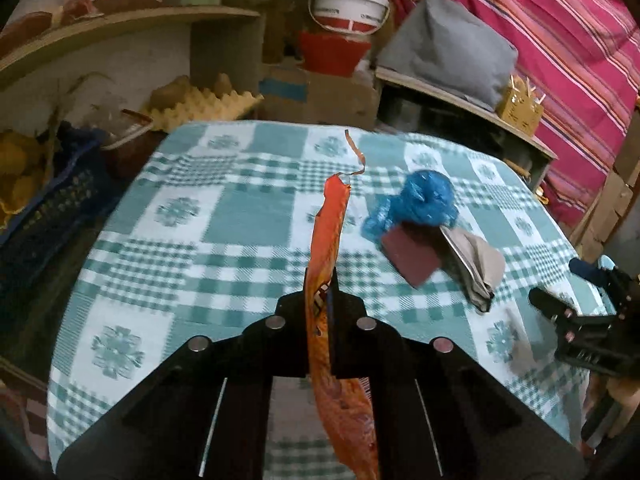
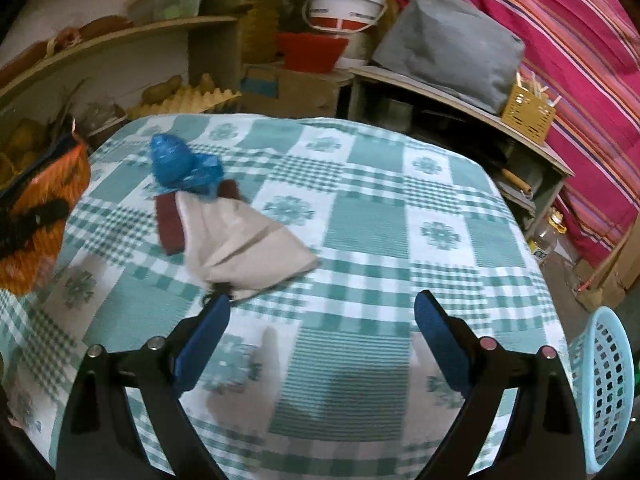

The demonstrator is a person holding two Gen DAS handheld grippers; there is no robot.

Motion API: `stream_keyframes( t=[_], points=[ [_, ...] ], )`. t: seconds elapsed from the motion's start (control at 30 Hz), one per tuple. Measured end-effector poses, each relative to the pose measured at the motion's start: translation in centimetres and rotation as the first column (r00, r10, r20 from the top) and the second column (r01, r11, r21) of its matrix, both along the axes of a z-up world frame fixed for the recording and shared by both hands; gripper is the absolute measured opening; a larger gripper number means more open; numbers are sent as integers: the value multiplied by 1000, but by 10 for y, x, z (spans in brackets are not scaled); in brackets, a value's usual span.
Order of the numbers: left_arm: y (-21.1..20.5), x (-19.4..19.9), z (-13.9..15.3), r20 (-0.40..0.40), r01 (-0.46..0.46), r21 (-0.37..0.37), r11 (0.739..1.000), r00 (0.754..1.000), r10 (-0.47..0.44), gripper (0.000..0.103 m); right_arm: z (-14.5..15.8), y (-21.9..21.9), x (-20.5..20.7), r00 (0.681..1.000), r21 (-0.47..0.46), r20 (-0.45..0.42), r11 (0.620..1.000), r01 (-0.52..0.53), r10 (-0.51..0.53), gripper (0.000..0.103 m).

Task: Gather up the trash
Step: 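Grasp the orange wrapper with the left tool while the right tool grasps the beige cloth, then carry the orange wrapper and beige cloth over the blue basket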

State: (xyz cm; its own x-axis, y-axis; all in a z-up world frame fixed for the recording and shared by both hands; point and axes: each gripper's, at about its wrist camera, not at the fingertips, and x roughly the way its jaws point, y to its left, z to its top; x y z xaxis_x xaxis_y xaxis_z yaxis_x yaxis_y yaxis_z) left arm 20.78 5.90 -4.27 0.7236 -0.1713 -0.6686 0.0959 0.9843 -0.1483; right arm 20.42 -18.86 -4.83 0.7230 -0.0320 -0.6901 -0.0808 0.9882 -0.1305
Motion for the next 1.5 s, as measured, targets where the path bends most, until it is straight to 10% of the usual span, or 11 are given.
stream_keyframes(
  t=[0.53,0.87,1.5],
  points=[
    [33,8,-8,1,-36,-25,999,999,36,4,-19,58,32,996,-68,-50,995,-73,70,88],
    [20,3,-3,22,-16,0,1000,1000,16,4,-20,40,41,992,10,-75,995,-97,98,20],
    [-32,-22,48,127,20,-26,999,992,-17,4,37,-49,-2,997,55,75,998,-33,29,15]
  ],
)
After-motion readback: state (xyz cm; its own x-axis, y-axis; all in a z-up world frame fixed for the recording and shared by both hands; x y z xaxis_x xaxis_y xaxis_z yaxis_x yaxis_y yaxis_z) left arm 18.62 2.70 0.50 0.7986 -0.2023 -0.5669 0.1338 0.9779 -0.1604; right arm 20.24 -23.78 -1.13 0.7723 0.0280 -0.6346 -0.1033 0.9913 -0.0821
